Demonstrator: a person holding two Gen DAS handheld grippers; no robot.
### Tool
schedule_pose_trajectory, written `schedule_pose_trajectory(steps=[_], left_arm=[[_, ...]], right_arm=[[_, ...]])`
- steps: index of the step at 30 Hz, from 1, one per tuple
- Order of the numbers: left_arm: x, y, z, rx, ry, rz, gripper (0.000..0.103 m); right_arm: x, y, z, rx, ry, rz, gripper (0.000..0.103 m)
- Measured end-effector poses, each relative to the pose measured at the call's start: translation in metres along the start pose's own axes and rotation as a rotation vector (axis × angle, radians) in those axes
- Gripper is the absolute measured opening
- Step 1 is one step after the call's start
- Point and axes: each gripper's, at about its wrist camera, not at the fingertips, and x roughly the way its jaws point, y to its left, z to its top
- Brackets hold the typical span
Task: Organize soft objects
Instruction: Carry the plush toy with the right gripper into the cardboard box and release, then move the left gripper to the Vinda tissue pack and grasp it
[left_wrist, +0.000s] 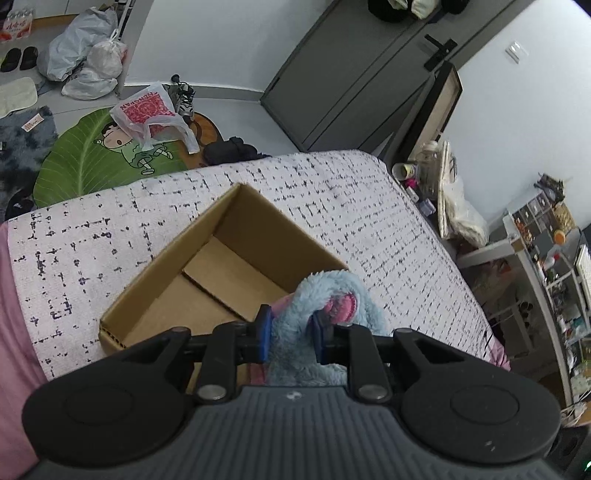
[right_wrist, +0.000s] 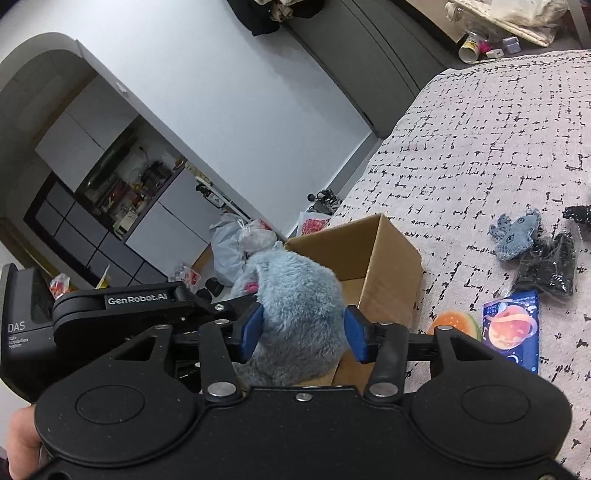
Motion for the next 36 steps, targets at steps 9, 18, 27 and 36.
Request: schedule_pose_trajectory(steps=[9, 18, 27, 36], left_arm=[[0.004, 0.015, 0.015, -0.035, -0.025, 0.140, 0.021], [0.008, 0.018, 0.016, -0.087, 0.030, 0.287, 0.040], [-0.008, -0.019, 0.009, -0.016, -0.003, 0.279, 0.061], [-0.019, -0.062, -0.009, 0.084, -0.043, 0.232, 0.074]], right_arm=[[-0.001, -0.007, 0.003, 0.014, 0.028, -0.093, 0.052], [-0.017, -0.008, 0.009, 0.005, 0.029, -0.176, 0.067], [-0.037, -0.012, 0.016, 0.021, 0.047, -0.236, 0.082], [-0.071, -0.021, 0.030, 0.023, 0.026, -0.280, 0.098]])
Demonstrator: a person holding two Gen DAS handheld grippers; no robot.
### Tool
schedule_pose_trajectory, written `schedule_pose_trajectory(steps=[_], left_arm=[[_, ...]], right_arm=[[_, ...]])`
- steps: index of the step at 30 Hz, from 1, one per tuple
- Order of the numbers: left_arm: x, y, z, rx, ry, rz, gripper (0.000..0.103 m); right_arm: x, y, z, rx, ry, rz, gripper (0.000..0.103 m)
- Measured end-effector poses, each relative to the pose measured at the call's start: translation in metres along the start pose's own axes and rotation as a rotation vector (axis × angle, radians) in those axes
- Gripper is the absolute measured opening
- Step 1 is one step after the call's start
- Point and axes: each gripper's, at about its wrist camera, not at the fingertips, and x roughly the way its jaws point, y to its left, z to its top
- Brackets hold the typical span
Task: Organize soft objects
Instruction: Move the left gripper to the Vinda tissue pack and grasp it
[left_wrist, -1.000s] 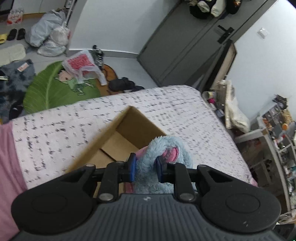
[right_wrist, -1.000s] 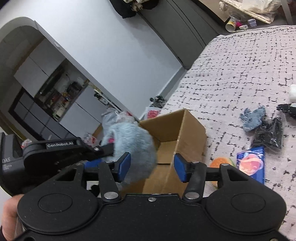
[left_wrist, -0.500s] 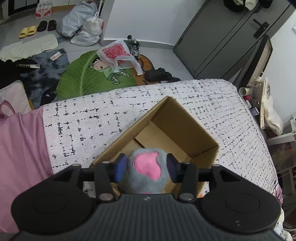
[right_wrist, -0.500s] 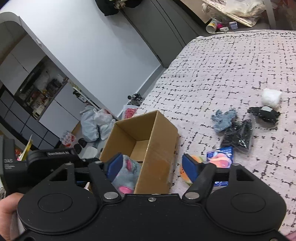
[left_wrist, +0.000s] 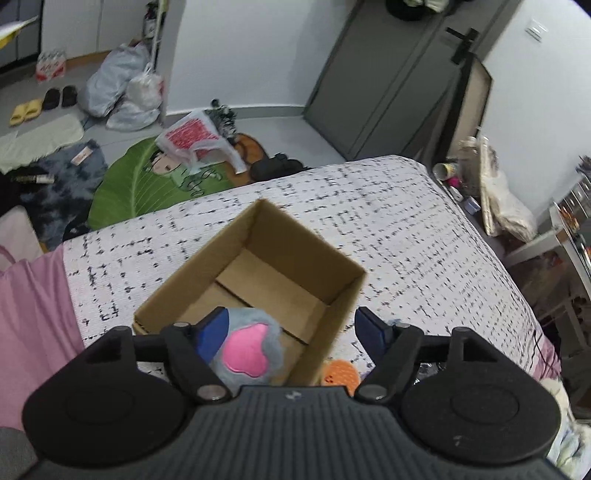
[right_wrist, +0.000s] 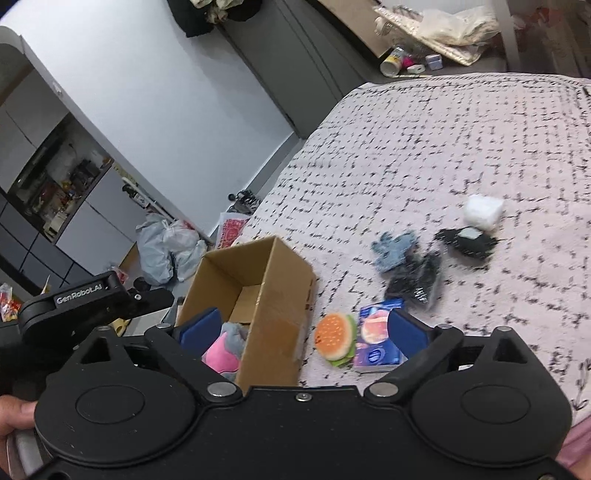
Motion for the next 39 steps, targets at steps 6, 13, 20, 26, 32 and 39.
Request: schedule_pose_trajectory(steps=[6, 13, 20, 26, 32, 39], left_arm=[[-0.010, -0.027, -0.011, 0.089, -0.033, -0.003, 0.076], [-0.020, -0.054, -0.025, 0.135, -0.038, -0.011, 0.079], [-0.016, -0.070, -0.044, 0.158, 0.000, -0.017, 0.081], [-0.008, -0.085, -0.061, 0.188, 0.020, -0.033, 0.081], [0.010, -0.090, -0.077, 0.172, 0.051, -0.029, 0.081], [0.038, -0.094, -0.094, 0.156, 0.096, -0.009, 0.081]], right_arm=[[-0.017, -0.021, 0.010, 0.057, -0.026, -0.011, 0.098], [-0.041, -0.048, 0.015, 0.107, -0.051, -0.009, 0.099], [-0.046, -0.072, 0.017, 0.174, -0.058, -0.018, 0.099], [-0.051, -0.082, 0.017, 0.188, -0.077, -0.033, 0.099], [-0.048, -0.091, 0.016, 0.221, -0.076, -0.035, 0.099], [-0.041, -0.098, 0.015, 0.248, -0.069, -0.034, 0.099]])
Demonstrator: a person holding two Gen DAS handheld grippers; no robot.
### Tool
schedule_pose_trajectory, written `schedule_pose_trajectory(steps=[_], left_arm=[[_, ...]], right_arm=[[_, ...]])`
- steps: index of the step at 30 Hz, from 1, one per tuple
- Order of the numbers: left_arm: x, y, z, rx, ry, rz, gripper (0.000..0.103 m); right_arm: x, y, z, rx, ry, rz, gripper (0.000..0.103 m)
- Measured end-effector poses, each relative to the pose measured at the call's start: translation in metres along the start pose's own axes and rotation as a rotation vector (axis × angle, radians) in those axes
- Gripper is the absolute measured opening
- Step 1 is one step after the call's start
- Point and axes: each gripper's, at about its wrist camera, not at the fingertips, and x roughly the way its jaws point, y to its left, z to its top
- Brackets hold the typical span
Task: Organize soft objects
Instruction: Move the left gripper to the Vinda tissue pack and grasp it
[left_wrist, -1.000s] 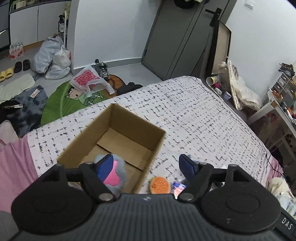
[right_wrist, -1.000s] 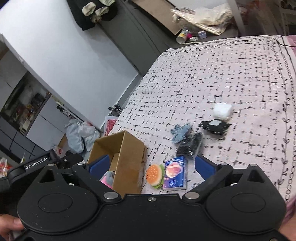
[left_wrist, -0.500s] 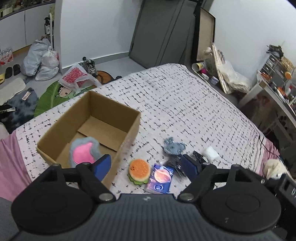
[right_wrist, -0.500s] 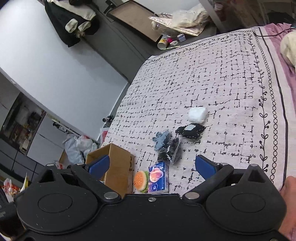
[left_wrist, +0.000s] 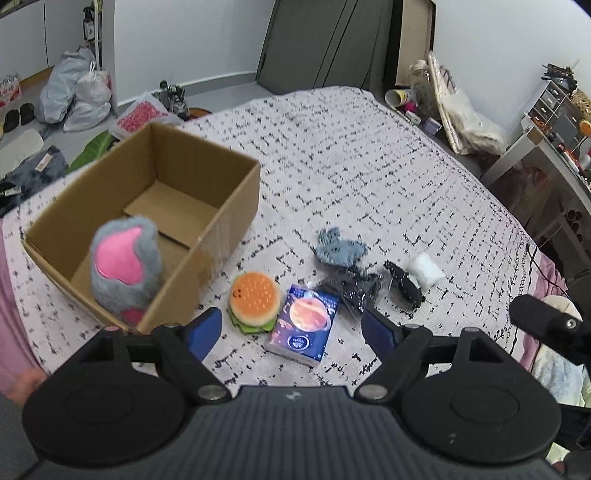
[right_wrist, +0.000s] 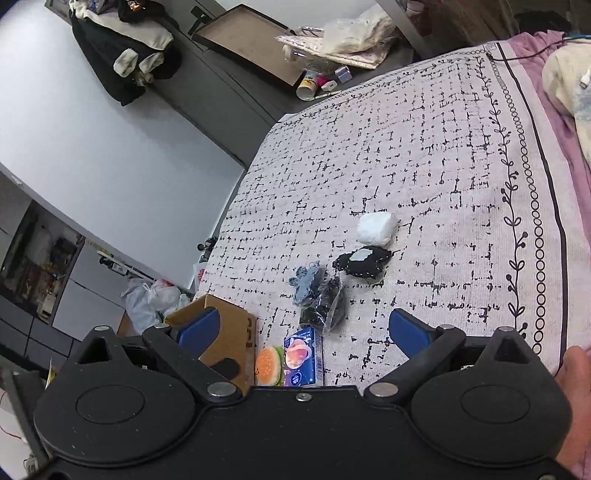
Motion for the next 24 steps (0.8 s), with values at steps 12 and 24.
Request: schedule_pose_trajectory(steps=[12, 24], left_arm=[[0.039, -0.006, -0.014, 0.065, 0.041, 0.017, 0.081], [0.069, -0.005, -0.021, 0.091, 0.071, -0.019, 0.081]], right_arm=[[0.023, -0.014, 0.002, 0.055, 0.039, -0.026, 0.098], [0.045, -0.014, -0.002, 0.040, 0.076, -0.061, 0.098]])
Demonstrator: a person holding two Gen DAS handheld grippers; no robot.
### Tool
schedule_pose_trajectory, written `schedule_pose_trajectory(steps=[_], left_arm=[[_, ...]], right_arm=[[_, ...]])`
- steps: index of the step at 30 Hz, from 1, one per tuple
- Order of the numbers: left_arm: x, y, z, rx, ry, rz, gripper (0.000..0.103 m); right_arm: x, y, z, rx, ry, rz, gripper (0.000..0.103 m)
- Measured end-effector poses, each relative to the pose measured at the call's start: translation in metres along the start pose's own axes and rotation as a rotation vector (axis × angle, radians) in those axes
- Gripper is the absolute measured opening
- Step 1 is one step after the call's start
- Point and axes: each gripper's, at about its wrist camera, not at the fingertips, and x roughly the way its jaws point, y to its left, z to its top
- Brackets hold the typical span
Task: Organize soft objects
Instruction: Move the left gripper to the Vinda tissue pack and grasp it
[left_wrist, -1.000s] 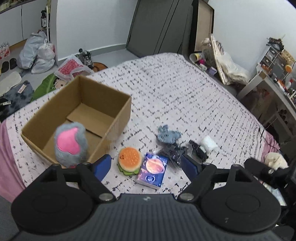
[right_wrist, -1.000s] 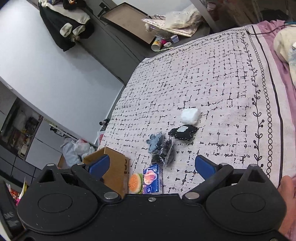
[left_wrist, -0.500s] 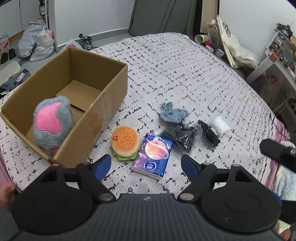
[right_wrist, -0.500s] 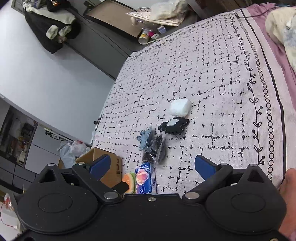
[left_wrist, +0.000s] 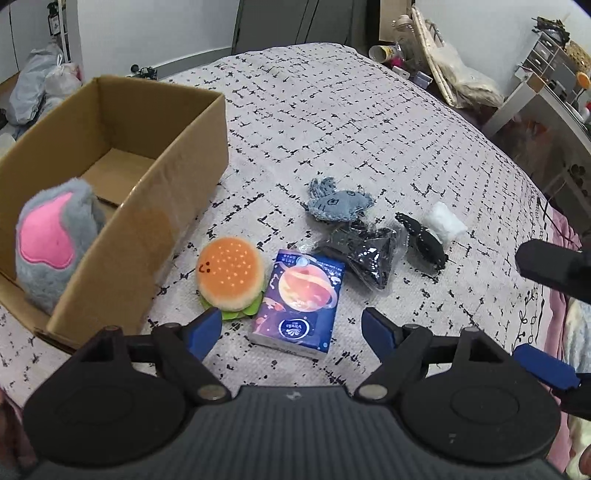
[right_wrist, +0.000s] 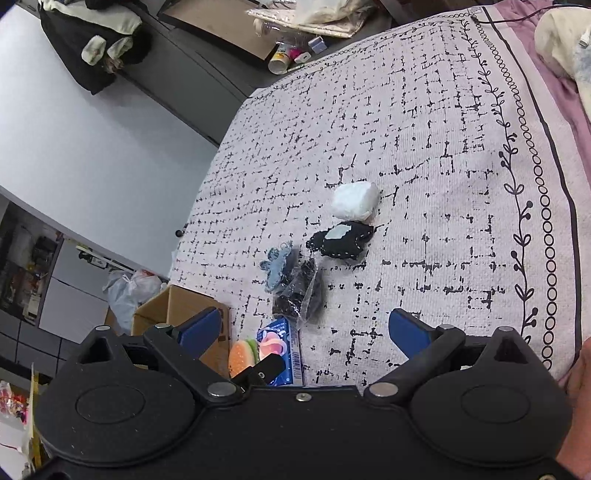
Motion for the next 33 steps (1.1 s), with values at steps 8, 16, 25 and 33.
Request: schedule_pose_trajectory(steps=[8, 16, 25, 33], left_arm=[[0.009, 0.010, -0.009, -0.042, 0.001, -0.019, 0.081], [0.017, 0.011, -0.013, -0.048, -0.002, -0.074, 0.080], [0.027, 0.006, -0.018, 0.005, -0.013, -0.055, 0.074], [0.023, 0.005, -0.017, 0.015, -0.007, -0.072, 0.052]], right_arm=[[0.024, 0.006, -0.005, -0.022, 0.033, -0.013, 0.090], [0.042, 0.009, -0.009, -0.011, 0.045, -0.036, 0.076], [0.060, 0.012, -0.013, -0.028, 0.066, -0.081, 0.073], [0.073, 0.011, -0.015, -0.023, 0.058, -0.060, 0.063]])
